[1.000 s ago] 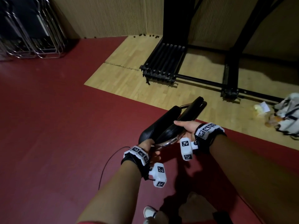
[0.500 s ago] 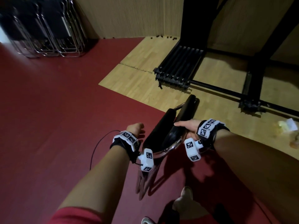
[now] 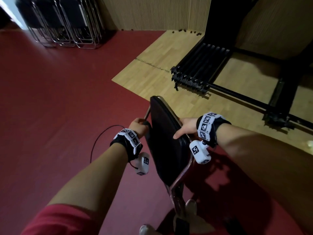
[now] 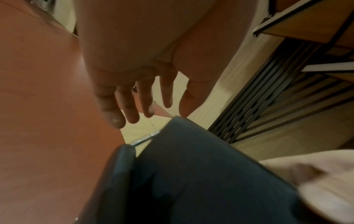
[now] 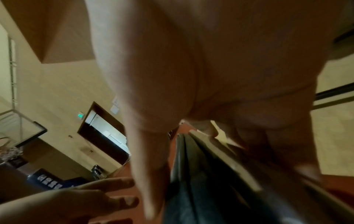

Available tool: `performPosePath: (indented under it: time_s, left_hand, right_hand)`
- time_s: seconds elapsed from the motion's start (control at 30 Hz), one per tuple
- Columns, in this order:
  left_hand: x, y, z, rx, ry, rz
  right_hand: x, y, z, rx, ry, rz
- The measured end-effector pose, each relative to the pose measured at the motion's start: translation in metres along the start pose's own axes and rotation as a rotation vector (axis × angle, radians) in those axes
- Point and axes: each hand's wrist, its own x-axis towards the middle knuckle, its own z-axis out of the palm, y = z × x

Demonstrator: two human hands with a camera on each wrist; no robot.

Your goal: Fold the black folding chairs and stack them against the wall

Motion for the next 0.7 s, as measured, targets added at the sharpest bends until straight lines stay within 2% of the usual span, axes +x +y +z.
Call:
performPosePath:
  time_s: [0.1,0.27,0.37,0.5,0.7]
  left_hand:
    - [0.007,0.001,0.004,0.063,0.003,0.006]
    - [0.019,0.001,0.015,0.133,0.004,0.011]
    - [0.026,-0.005,0.020,0.092,0.012,-0.001]
    - [0.036,-0.018,0.019,-0.013,0.083,-0.027]
    - [0.057,-0.041,0.001,0.002,0.205,-0.059]
  right_hand:
    - [0.000,0.000,-0.009,-0.100,0.094,0.052]
    - [0.007,0.017,-0.010,0.014,0.281,-0.041]
    - [0.013,0.025,-0.011,-0.007,0.378,-0.074]
    - [0.019,0.038,-0.017,-0.028,0.403,-0.047]
    - [0.034,0.054,-0.021,0.025,0.452,-0.074]
